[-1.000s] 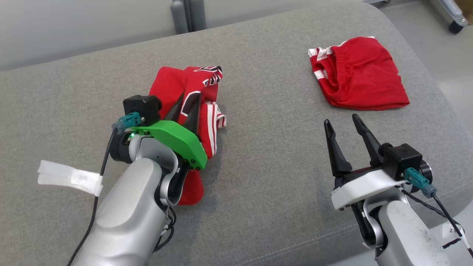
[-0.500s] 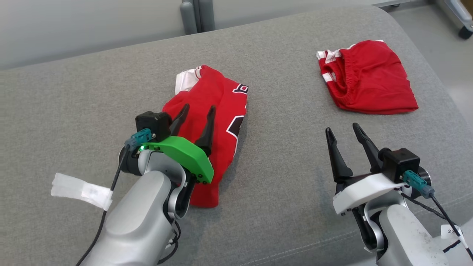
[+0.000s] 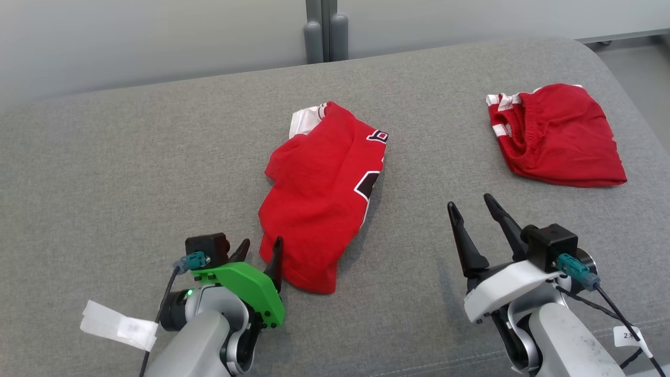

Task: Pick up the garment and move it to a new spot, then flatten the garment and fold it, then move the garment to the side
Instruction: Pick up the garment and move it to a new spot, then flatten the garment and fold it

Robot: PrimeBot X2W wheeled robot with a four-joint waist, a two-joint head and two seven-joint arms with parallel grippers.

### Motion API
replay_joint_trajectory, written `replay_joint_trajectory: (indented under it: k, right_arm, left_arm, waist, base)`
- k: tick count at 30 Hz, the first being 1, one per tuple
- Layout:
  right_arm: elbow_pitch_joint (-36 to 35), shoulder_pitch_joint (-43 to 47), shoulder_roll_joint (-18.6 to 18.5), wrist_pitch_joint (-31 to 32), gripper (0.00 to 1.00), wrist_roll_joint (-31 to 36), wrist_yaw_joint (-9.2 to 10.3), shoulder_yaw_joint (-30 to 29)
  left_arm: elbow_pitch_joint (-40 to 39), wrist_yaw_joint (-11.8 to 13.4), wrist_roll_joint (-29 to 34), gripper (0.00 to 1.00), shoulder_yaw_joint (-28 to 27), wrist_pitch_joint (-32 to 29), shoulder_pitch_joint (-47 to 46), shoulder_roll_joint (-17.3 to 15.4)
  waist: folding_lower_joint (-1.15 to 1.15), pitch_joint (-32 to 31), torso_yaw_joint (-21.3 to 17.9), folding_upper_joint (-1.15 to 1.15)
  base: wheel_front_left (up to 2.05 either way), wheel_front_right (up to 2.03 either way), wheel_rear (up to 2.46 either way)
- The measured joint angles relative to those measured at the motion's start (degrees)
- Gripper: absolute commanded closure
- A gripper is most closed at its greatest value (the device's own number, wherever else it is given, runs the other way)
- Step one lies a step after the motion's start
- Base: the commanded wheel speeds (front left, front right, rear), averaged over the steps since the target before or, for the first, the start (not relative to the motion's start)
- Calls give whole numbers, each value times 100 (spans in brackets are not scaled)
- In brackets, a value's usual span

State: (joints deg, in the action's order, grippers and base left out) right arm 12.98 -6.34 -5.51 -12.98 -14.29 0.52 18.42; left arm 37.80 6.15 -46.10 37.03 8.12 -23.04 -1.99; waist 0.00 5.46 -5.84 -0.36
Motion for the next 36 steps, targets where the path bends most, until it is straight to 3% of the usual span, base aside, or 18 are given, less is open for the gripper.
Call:
replay_joint_trajectory:
  k: [18,19,20,21,27,36]
  right_arm:
    - [12,-65,2,49,0,1,-49,53]
    - [19,-73,1,49,0,2,-49,45]
    - [25,-77,0,49,0,1,-49,36]
    - [32,-79,-1,49,0,1,-43,15]
    - [53,-80,-33,43,0,-11,18,-163]
    - [85,-75,-66,32,0,-43,64,-281]
  left_arm:
    - [231,0,-781,0,-185,8,-18,-15]
    - [252,0,-790,7,-180,8,-47,-14]
    - [270,-1,-794,66,-172,13,-81,-14]
    - [296,-1,-794,100,-147,33,-118,-15]
    - [413,-25,-689,100,38,209,-284,-10]
    - [241,-25,-483,100,-439,626,-821,-40]
  waist:
    - [0,236,-507,0]
    - [0,256,-537,0]
    - [0,276,-565,0]
    - [0,295,-588,0]
    - [0,343,-584,0]
    - [0,251,-242,0]
  base:
    - [0,0,0]
    - [0,0,0]
    - [0,0,0]
    - [0,0,0]
    - [0,0,0]
    - [0,0,0]
